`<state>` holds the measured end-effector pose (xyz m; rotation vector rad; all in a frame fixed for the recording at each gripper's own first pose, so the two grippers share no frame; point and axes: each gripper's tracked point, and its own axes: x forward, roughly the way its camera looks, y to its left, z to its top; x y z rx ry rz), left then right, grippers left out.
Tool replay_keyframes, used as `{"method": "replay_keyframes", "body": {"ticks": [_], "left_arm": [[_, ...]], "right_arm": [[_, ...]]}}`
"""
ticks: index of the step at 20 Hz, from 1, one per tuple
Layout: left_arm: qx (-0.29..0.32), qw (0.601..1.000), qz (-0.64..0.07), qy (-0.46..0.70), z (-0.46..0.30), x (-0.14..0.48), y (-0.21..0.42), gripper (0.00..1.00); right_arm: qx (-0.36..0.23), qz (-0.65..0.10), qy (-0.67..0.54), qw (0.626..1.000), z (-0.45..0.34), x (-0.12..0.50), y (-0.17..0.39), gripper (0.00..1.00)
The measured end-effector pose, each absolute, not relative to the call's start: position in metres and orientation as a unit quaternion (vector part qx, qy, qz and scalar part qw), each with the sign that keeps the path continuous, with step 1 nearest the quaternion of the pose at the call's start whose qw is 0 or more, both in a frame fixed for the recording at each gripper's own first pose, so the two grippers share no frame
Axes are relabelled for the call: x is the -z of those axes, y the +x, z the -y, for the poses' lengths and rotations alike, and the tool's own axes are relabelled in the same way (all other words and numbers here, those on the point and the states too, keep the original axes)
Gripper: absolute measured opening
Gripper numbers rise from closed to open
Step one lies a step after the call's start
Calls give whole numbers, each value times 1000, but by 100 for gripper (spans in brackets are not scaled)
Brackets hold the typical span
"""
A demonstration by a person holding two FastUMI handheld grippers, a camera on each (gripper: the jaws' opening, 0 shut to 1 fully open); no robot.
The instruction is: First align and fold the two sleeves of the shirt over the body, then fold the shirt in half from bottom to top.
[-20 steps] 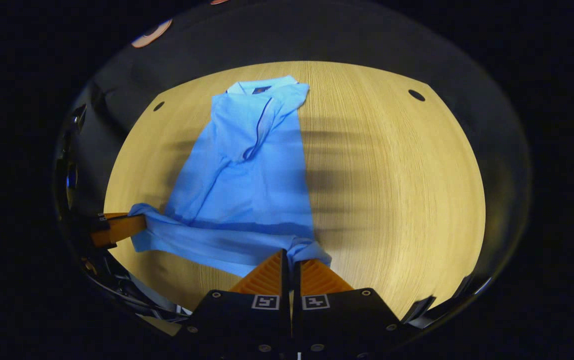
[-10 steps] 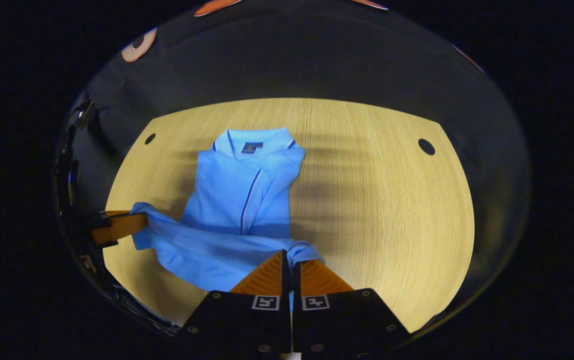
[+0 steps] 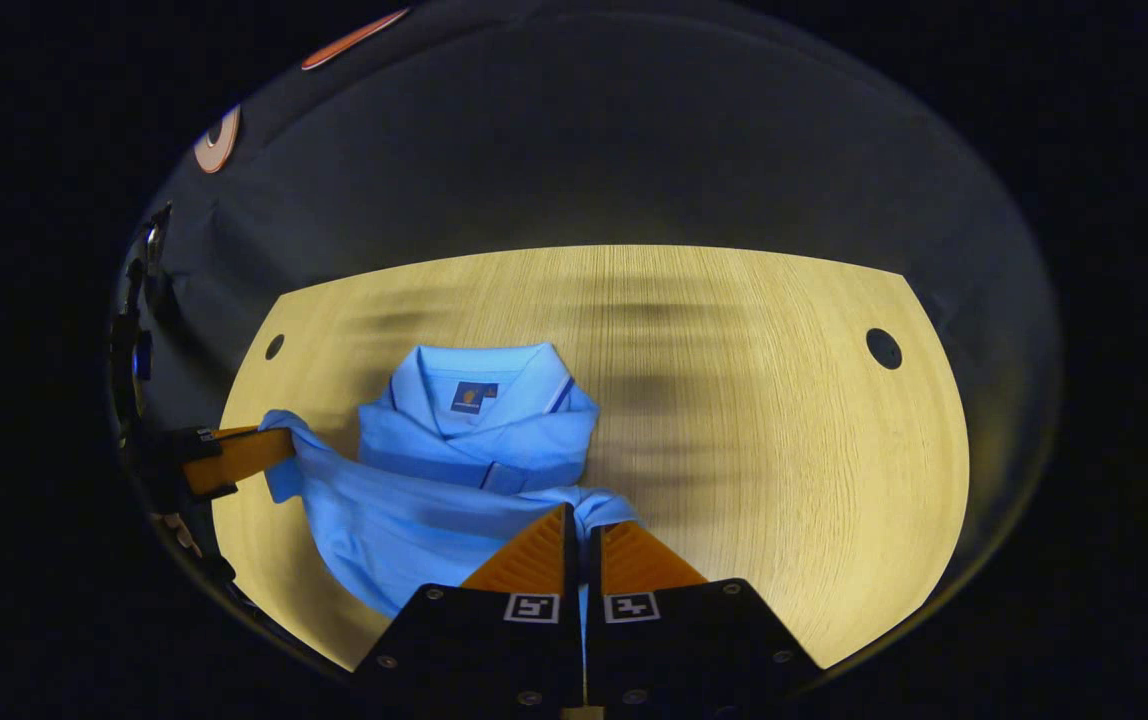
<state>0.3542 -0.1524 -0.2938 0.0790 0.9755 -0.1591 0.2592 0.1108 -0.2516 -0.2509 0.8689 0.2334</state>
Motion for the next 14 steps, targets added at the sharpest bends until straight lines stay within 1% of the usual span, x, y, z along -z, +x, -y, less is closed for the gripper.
{"method": "replay_keyframes", "body": {"ticks": [3,4,5,6,7,8,9,10,12,13,14], "left_arm": [[62,880,-470,34,149,294,390,6],[57,883,-465,30,137,310,357,7],[52,887,-457,31,153,312,379,15],[38,893,-446,40,142,308,401,19],[31,900,-433,47,136,300,410,43],[28,906,-420,50,132,291,415,48],[26,913,-403,51,129,279,420,58],[24,921,-386,54,126,266,426,72],[20,933,-352,66,117,226,424,100],[17,939,-335,74,126,226,429,100],[17,945,-317,80,117,195,428,100]], "right_arm": [[-110,-394,-114,905,-114,252,279,3],[-106,-388,-113,908,-114,253,284,4],[-104,-383,-116,910,-113,252,286,10],[-101,-381,-119,911,-109,251,287,14],[-100,-380,-124,911,-107,250,287,17],[-101,-378,-127,911,-105,248,285,20],[-98,-373,-127,914,-104,243,284,31],[-97,-365,-123,918,-105,236,284,36],[-96,-340,-113,929,-112,216,283,77],[-96,-323,-110,935,-113,205,282,97],[-97,-308,-106,941,-116,192,279,100]]}}
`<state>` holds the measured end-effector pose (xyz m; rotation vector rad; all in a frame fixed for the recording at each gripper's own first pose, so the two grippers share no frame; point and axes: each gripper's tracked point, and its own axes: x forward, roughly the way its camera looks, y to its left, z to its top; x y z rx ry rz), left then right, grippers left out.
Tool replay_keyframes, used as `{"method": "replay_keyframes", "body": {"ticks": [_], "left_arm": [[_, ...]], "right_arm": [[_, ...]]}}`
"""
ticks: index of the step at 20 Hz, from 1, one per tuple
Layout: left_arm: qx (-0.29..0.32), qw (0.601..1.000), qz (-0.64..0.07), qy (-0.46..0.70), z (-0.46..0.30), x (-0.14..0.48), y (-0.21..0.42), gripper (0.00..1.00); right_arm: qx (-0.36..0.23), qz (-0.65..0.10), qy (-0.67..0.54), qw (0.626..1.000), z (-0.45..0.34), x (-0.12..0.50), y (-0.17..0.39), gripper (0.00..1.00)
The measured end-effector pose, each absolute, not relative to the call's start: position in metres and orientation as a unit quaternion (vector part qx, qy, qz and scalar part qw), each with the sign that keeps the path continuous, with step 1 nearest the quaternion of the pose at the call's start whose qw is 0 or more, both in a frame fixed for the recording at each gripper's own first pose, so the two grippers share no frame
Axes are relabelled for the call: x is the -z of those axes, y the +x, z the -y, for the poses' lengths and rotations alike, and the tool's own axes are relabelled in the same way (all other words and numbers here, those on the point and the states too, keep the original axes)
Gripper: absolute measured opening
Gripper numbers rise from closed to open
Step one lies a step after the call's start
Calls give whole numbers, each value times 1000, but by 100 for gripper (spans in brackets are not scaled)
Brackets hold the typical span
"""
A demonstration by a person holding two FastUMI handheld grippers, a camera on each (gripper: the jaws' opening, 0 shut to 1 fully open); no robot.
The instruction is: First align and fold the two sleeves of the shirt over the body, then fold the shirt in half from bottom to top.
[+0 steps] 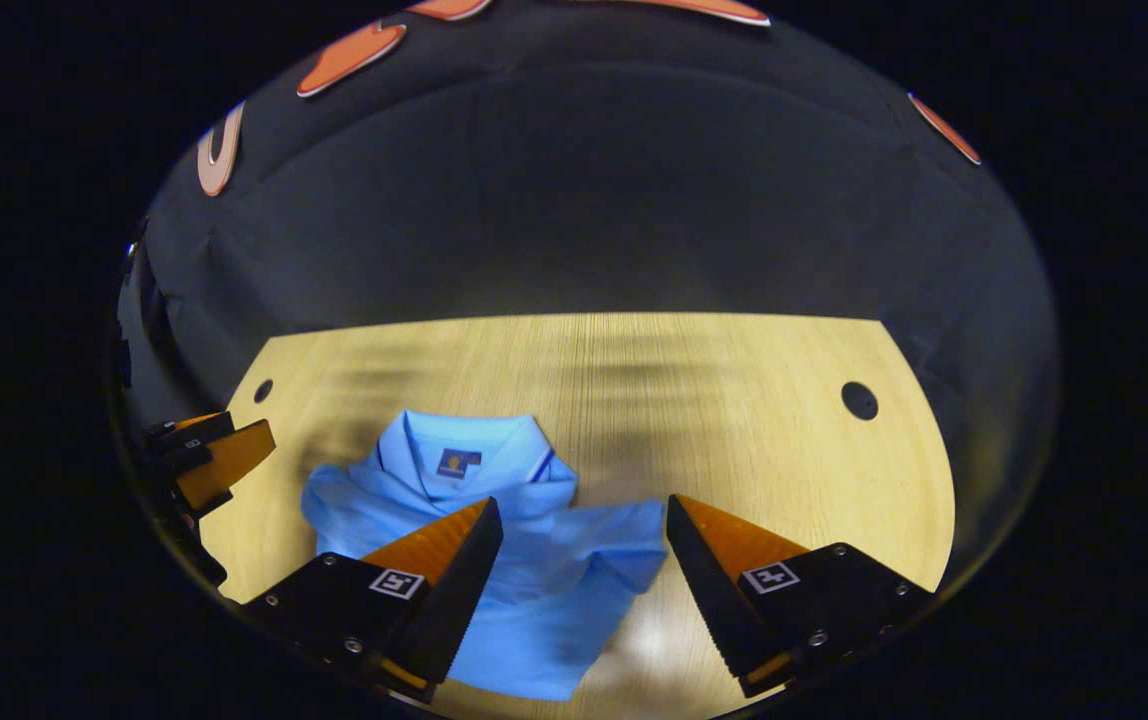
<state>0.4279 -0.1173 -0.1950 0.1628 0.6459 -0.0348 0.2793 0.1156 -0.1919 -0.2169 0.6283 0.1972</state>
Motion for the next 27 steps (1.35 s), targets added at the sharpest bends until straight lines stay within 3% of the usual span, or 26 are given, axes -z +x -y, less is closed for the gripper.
{"method": "replay_keyframes", "body": {"ticks": [6,14,18,27], "left_arm": [[30,971,-223,79,120,98,390,100],[32,990,-131,40,87,-8,289,100],[38,993,-109,35,68,-29,231,100],[52,996,-65,34,45,-60,123,100]], "right_arm": [[-102,-243,-113,958,-121,134,236,99],[-114,-154,-103,976,-131,55,123,99],[-108,-105,-113,982,-126,31,71,99],[-97,-84,-99,987,-108,35,-40,99]]}}
